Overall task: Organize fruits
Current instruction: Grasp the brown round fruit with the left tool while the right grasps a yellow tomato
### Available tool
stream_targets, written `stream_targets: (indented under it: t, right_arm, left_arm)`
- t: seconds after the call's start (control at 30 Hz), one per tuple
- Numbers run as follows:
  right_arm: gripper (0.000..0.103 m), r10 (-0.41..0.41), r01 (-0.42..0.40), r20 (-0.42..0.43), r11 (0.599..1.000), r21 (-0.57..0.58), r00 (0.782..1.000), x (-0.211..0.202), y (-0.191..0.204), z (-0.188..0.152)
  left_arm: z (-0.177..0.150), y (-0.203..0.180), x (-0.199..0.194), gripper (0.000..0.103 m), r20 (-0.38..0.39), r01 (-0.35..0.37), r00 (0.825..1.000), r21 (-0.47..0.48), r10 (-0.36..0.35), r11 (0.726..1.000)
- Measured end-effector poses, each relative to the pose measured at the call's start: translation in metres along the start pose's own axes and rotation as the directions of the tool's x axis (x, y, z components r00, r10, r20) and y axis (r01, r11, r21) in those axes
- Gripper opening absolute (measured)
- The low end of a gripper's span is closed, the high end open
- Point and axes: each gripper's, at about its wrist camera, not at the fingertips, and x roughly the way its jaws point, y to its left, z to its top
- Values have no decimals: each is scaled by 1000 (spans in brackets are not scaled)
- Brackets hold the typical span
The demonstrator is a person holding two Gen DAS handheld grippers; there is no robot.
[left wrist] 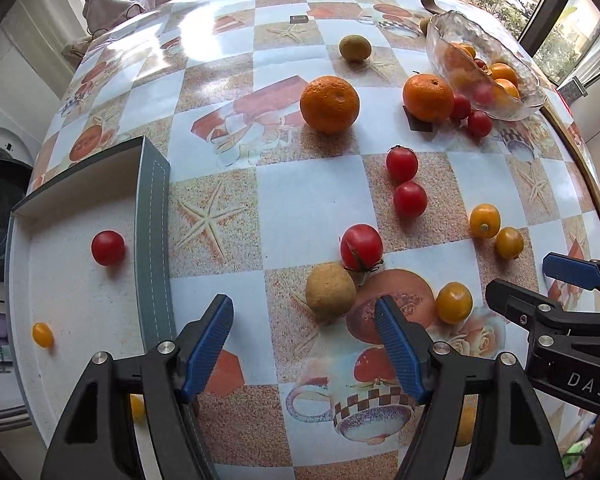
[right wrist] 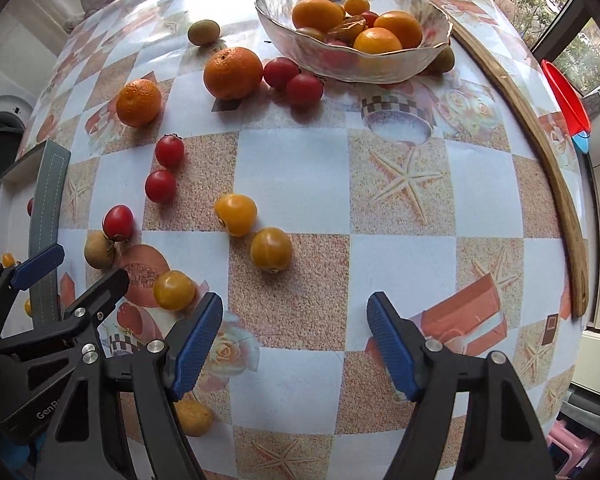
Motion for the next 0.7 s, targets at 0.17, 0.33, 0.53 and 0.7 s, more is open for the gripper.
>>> stream_targets:
  t: [0.17, 0.33, 0.53, 0.7]
  right_arm:
    - [69, -29, 29, 25, 999, -19, 999, 7, 9, 21]
    - [39, -62, 64, 46, 997, -51, 997, 6, 21, 30]
    - [22, 16, -15, 44, 1000, -7, 999, -2, 19, 34]
    - [22, 61, -62, 47, 998, 24, 997, -17, 4, 28]
  left_arm:
    - [4, 3, 5, 71, 13, 6, 1000, -2, -6, 1000]
    - [5, -4, 1, 44, 26, 18, 1000, 14, -18, 1000]
    - [8, -3, -3, 26, 28, 43, 999, 8, -44, 999]
    - [4, 4, -23, 26, 54, 62, 997, -6, -62, 998]
